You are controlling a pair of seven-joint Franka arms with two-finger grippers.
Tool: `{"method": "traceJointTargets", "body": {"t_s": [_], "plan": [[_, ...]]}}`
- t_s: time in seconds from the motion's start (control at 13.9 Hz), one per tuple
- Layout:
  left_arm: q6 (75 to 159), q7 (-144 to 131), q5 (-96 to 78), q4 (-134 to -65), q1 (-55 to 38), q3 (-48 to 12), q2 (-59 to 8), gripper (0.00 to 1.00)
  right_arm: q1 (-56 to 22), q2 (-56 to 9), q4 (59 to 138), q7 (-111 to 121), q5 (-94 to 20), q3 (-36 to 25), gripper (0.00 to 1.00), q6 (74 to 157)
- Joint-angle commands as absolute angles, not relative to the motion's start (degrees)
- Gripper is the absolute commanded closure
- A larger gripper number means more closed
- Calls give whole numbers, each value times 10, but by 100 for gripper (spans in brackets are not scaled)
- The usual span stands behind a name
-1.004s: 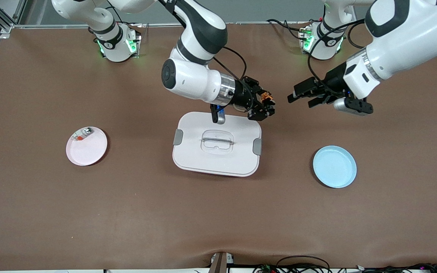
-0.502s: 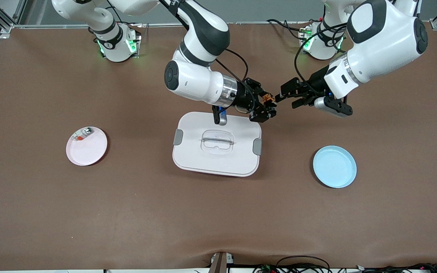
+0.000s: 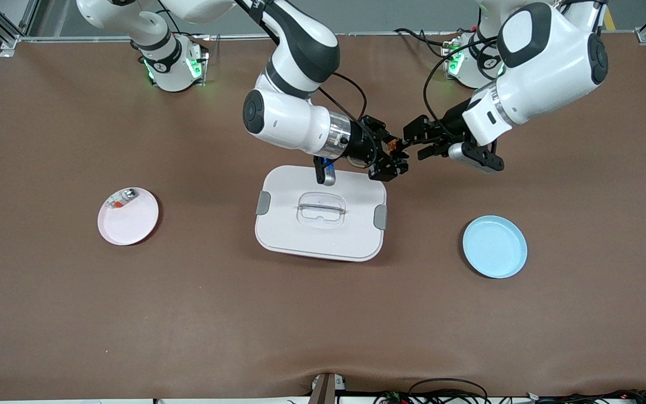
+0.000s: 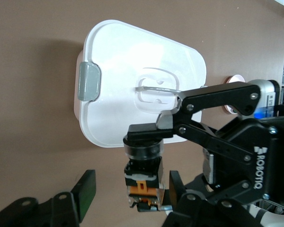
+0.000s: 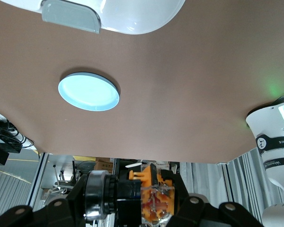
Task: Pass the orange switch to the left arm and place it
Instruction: 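Close the left gripper on the switch beside the right gripper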
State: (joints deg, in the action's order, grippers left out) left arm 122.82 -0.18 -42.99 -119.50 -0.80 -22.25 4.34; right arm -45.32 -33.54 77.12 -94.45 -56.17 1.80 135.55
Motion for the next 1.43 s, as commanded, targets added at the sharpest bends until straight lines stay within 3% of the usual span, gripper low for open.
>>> {"method": "traceJointTargets", "body": {"t_s": [0.0, 0.29, 0.5, 0.72, 0.93, 1.0, 1.08, 1.22, 1.36], "plan": [[1246, 14, -453, -1202, -6, -236, 37, 33, -456, -345, 752, -952, -567, 14, 76, 1352], [1251, 15, -468, -1202, -6, -241, 27, 46, -456, -345, 752, -952, -567, 14, 76, 1352], [1251, 16, -468, -1201, -6, -241, 22, 76, -456, -345, 752, -952, -567, 14, 76, 1351], [1251, 22, -467, -1199, -6, -240, 20, 96, -456, -345, 752, -952, -567, 14, 76, 1351], [1251, 61, -465, -1197, -2, -240, 11, 100, -456, -345, 752, -952, -567, 14, 75, 1350], [1251, 62, -460, -1194, -2, -239, 7, 100, -456, -345, 752, -952, -567, 14, 71, 1351], [1251, 62, -455, -1190, -1, -239, 6, 100, -456, -345, 752, -952, -567, 14, 54, 1350], [1250, 65, -447, -1182, 1, -237, 5, 100, -456, -345, 752, -953, -567, 14, 1, 1349], [1249, 66, -434, -1174, 10, -237, 5, 100, -456, -345, 752, -953, -567, 14, 0, 1349]]}}
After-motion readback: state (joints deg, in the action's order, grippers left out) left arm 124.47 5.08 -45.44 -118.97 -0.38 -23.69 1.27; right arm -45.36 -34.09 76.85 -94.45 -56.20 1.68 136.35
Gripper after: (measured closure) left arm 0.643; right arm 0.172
